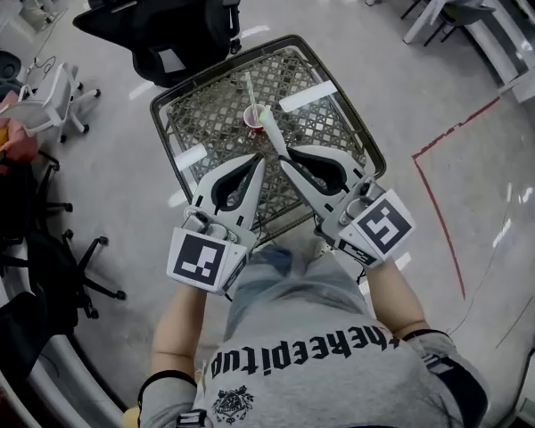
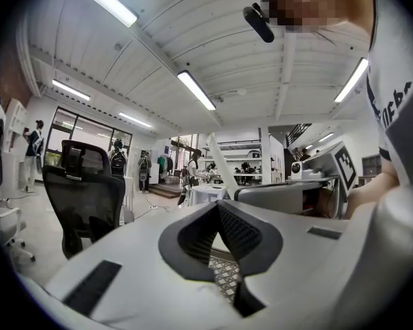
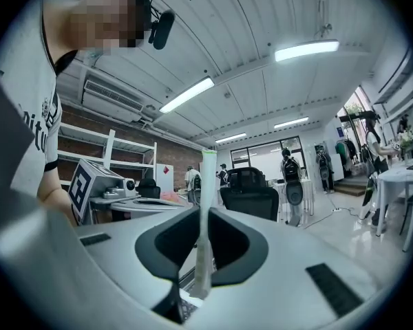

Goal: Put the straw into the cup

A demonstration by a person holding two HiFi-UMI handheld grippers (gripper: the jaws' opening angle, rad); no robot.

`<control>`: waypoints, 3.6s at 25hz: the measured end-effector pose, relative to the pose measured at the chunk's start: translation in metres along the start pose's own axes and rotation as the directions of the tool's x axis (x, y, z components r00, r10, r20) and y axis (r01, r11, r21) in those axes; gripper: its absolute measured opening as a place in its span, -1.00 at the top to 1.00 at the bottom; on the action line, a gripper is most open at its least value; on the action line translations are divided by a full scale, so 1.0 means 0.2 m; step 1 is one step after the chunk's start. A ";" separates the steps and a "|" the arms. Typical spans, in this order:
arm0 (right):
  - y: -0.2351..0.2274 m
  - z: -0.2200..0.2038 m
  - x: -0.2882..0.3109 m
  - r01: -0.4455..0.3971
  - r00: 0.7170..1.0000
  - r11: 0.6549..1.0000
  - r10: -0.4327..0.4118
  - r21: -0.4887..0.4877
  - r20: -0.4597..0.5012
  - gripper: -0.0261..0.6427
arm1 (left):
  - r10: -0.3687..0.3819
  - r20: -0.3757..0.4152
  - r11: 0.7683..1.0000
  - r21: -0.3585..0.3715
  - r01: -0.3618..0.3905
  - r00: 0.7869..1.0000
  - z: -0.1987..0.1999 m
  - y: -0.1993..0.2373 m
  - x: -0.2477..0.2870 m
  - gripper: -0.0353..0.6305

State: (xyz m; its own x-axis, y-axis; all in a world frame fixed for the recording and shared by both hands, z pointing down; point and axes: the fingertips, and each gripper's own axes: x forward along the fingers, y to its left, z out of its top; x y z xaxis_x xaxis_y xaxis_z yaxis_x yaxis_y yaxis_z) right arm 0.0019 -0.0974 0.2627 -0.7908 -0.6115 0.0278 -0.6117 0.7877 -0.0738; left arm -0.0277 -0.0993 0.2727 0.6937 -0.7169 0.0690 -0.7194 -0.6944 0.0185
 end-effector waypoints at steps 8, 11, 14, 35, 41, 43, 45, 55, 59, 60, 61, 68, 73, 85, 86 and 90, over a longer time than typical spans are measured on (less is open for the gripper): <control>0.00 -0.02 0.09 0.063 0.998 0.998 -0.063 0.006 -0.010 0.76 | -0.059 -0.002 0.998 -0.013 0.059 0.998 -0.03 0.09 -0.01 0.82; 0.02 -0.03 0.11 0.080 0.997 0.997 -0.080 0.007 -0.011 0.76 | -0.076 0.007 0.997 -0.012 0.076 0.997 -0.03 0.11 -0.02 0.82; 0.03 -0.05 0.13 0.094 0.995 0.995 -0.094 0.011 -0.015 0.76 | -0.090 0.002 0.996 -0.018 0.090 0.996 -0.05 0.13 -0.04 0.82; -0.19 -0.11 0.29 0.058 0.997 0.997 -0.056 0.052 -0.048 0.76 | -0.033 -0.047 0.998 -0.055 0.030 0.998 -0.14 0.30 0.09 0.82; -0.30 -0.17 0.40 0.029 0.998 0.997 -0.025 0.067 -0.061 0.76 | 0.024 -0.059 0.997 -0.074 -0.028 0.998 -0.19 0.41 0.15 0.82; -0.34 -0.20 0.45 0.018 0.998 0.997 -0.013 0.079 -0.066 0.76 | 0.042 -0.083 0.996 -0.079 -0.048 0.996 -0.21 0.45 0.17 0.82; -0.36 -0.22 0.49 0.004 0.997 0.996 0.002 0.090 -0.074 0.76 | 0.053 -0.094 0.994 -0.089 -0.061 0.994 -0.24 0.48 0.18 0.82; -0.50 -0.33 0.63 -0.030 0.995 0.991 0.041 0.129 -0.087 0.76 | 0.066 -0.149 0.987 -0.133 -0.086 0.987 -0.35 0.57 0.25 0.82; -0.55 -0.37 0.67 -0.031 0.996 0.990 0.043 0.140 -0.084 0.76 | 0.070 -0.151 0.985 -0.143 -0.092 0.986 -0.39 0.59 0.28 0.82; -0.56 -0.38 0.68 -0.031 0.996 0.990 0.043 0.138 -0.083 0.76 | 0.070 -0.150 0.985 -0.145 -0.092 0.986 -0.40 0.59 0.29 0.82; -0.57 -0.40 0.68 -0.031 0.996 0.990 0.042 0.136 -0.080 0.76 | 0.067 -0.154 0.985 -0.149 -0.090 0.986 -0.41 0.59 0.29 0.82; -0.62 -0.50 0.70 -0.005 0.999 0.993 0.011 0.121 -0.052 0.76 | 0.027 -0.166 0.980 -0.188 -0.059 0.986 -0.51 0.56 0.31 0.82; -0.66 -0.58 0.71 0.029 0.999 0.993 -0.025 0.117 -0.039 0.76 | 0.004 -0.179 0.981 -0.192 -0.039 0.984 -0.59 0.53 0.31 0.82; -0.71 -0.78 0.75 0.065 0.998 0.993 -0.064 0.101 -0.016 0.76 | -0.011 -0.195 0.981 -0.194 -0.027 0.981 -0.80 0.50 0.29 0.82; -0.71 -0.80 0.76 0.067 0.998 0.993 -0.065 0.097 -0.016 0.76 | -0.009 -0.194 0.980 -0.195 -0.029 0.981 -0.82 0.50 0.29 0.82; -0.74 -0.85 0.80 0.076 0.997 0.993 -0.076 0.091 -0.006 0.76 | -0.002 -0.185 0.984 -0.176 -0.032 0.983 -0.87 0.53 0.30 0.82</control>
State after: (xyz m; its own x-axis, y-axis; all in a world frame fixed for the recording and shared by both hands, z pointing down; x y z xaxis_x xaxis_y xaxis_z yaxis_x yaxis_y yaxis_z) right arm -0.0377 -0.2982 0.4472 -0.7420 -0.6693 0.0391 -0.6656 0.7285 -0.1618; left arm -0.0678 -0.2050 0.4523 0.6765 -0.6918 0.2525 -0.7358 -0.6495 0.1918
